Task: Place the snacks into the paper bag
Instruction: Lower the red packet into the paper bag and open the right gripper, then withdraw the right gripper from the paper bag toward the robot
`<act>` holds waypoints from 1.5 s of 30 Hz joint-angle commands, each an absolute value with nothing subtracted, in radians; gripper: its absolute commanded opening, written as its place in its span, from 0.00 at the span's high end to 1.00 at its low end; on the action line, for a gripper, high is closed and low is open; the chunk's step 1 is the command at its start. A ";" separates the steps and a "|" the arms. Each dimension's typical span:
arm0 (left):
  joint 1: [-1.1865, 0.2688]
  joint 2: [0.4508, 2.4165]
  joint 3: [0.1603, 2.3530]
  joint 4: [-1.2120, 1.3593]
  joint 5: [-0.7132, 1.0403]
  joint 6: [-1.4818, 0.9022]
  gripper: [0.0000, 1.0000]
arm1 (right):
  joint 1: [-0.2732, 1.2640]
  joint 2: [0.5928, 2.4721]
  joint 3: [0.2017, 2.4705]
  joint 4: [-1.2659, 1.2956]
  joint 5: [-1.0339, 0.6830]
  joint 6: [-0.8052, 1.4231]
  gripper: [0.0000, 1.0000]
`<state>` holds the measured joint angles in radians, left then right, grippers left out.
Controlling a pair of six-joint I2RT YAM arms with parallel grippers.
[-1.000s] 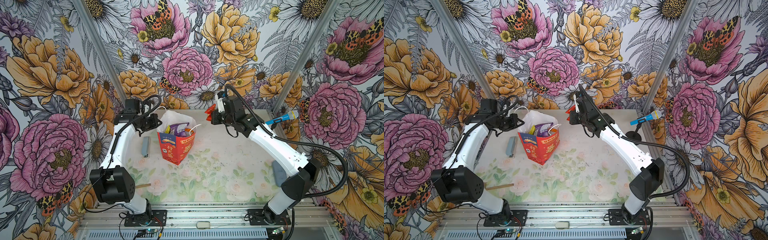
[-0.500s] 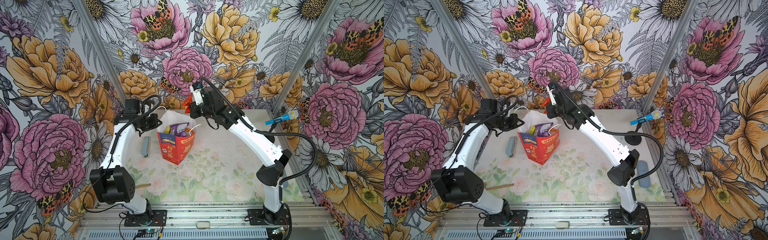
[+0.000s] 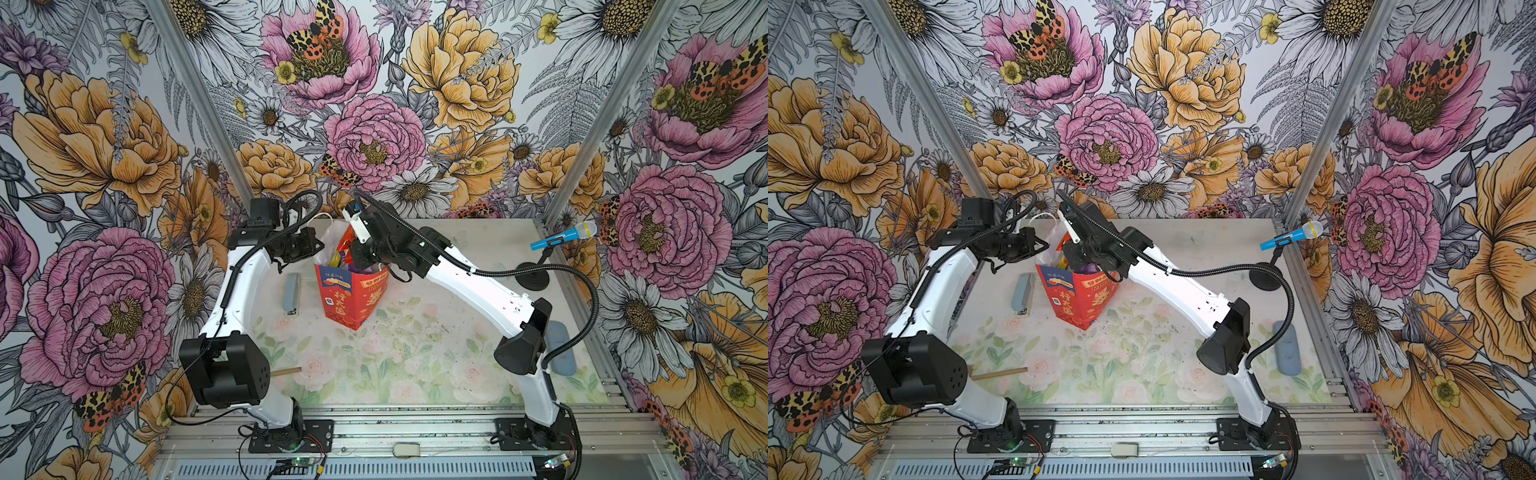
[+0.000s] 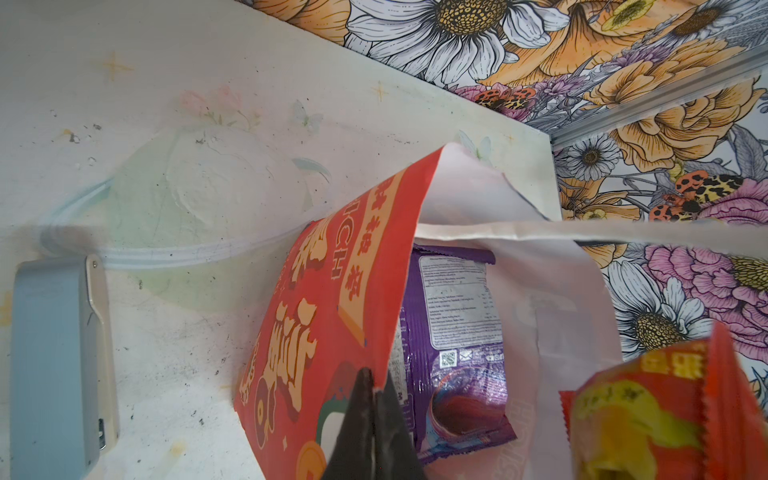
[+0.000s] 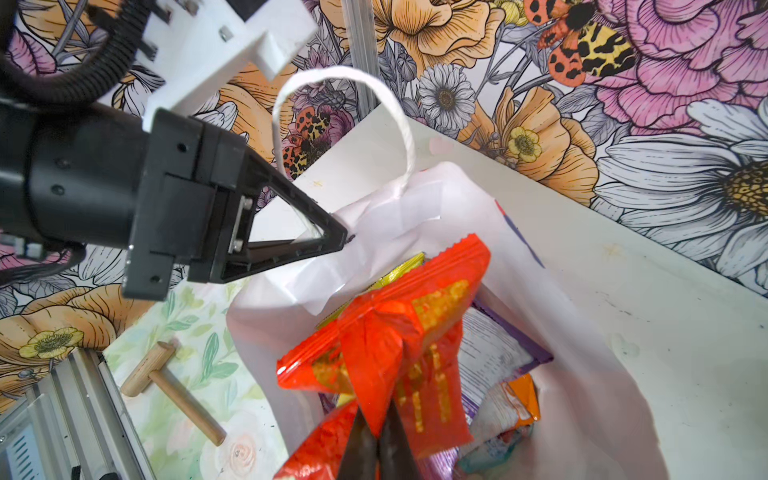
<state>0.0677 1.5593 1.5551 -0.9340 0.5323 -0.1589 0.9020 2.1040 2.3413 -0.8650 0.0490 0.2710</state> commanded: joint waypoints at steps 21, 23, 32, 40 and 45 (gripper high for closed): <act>0.072 1.542 1.541 -0.930 0.536 -0.170 1.00 | 0.897 2.086 2.373 -0.862 0.064 0.282 0.44; 0.073 1.542 1.541 -0.930 0.537 -0.169 1.00 | 0.897 2.075 2.375 -0.862 0.078 0.280 0.43; 0.073 1.542 1.542 -0.930 0.539 -0.170 1.00 | 0.885 1.950 2.296 -0.799 0.149 0.247 0.37; 0.076 1.543 1.542 -0.930 0.542 -0.170 1.00 | 0.835 1.640 1.856 -0.464 0.198 0.262 0.22; 0.075 1.545 1.542 -0.930 0.543 -0.172 1.00 | 0.753 1.437 1.515 -0.286 0.207 0.294 0.09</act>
<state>0.0689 1.5593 1.5551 -0.9340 0.5327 -0.1612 0.7898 1.5032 1.6348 -0.4358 0.1764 0.2714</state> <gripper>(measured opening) 0.043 0.896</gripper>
